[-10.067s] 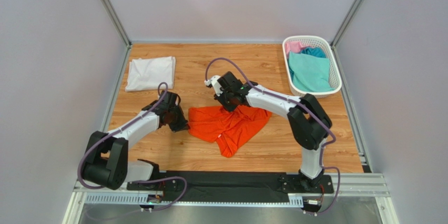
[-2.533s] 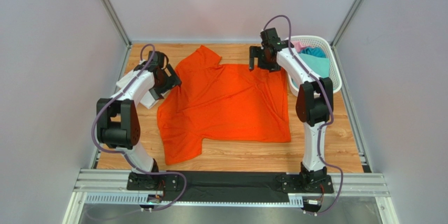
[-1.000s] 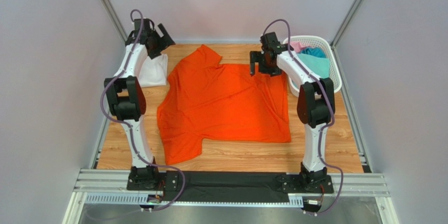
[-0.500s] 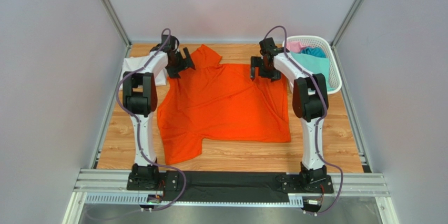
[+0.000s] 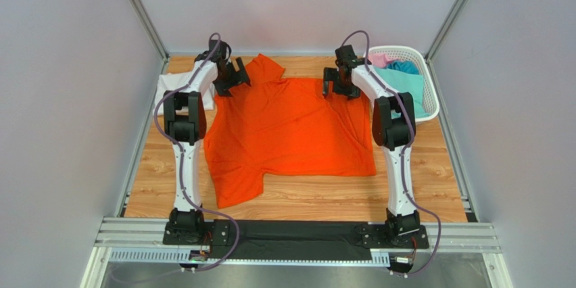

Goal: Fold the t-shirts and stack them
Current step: Flatten the tshirt out, then fold the tshirt

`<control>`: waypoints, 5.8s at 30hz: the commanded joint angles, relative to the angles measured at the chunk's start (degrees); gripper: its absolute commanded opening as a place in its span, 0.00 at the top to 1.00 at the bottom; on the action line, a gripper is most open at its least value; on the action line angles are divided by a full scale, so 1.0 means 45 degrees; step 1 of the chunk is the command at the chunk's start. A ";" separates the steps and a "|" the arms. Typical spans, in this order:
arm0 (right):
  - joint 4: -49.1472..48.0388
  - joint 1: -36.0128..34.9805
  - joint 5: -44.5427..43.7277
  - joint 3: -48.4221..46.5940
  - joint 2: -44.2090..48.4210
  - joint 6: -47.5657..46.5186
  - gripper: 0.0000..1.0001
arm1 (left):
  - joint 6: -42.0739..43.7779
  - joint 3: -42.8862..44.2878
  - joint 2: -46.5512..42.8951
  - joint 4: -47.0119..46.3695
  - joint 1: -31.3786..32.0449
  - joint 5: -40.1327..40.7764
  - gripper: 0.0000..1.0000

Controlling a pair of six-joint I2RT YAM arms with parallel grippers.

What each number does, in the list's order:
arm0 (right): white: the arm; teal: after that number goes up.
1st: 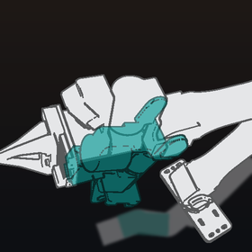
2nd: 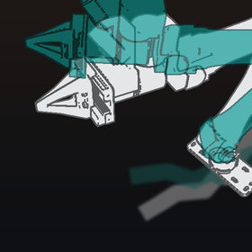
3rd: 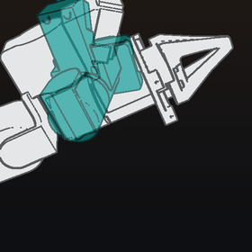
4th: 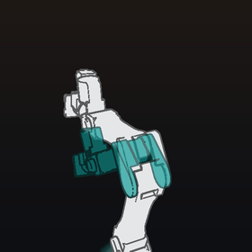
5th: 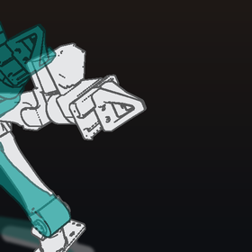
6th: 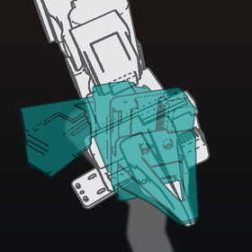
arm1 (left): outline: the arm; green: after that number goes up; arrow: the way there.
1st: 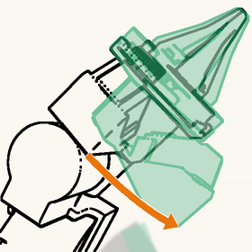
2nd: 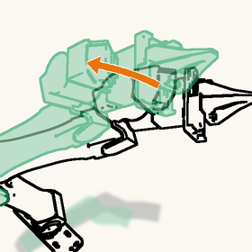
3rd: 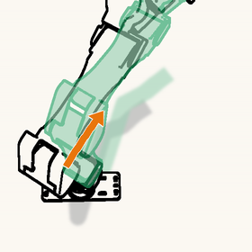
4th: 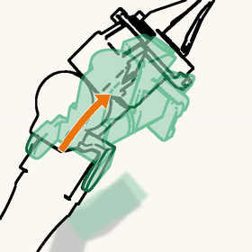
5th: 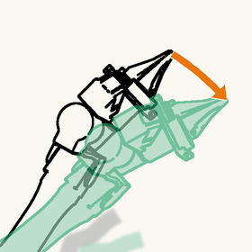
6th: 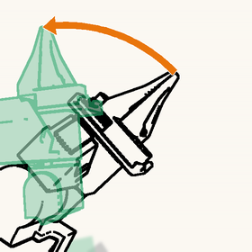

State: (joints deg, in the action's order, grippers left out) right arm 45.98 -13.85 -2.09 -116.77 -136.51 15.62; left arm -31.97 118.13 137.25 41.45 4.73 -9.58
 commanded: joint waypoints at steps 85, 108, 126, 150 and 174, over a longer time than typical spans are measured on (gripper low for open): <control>-0.0628 -0.0654 -0.1294 1.5383 1.8401 0.1725 0.00 | -0.9576 -1.8946 -1.6400 0.3171 0.6058 0.5431 0.44; -0.0237 -0.0107 -0.1099 1.5148 1.9671 0.1471 0.00 | -0.9186 -1.8672 -1.5984 0.3035 0.6077 0.5529 1.00; -0.1754 -0.0048 -0.2056 1.8096 1.8325 0.4323 0.10 | -0.8424 -1.9063 -2.0285 0.3035 0.6058 0.4923 1.00; -0.3442 0.0245 -0.2076 1.9913 1.6838 0.4889 0.94 | -0.9165 -1.9688 -2.1495 0.3618 0.6058 0.4436 1.00; -0.1233 0.0245 -0.0649 1.7848 1.8736 0.4070 0.97 | -0.7878 -1.7386 -2.1284 0.3291 0.6058 0.5019 1.00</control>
State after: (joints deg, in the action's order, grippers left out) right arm 40.91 -12.93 -4.60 -31.09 -50.39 36.14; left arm -70.50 35.20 38.15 61.71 31.86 11.27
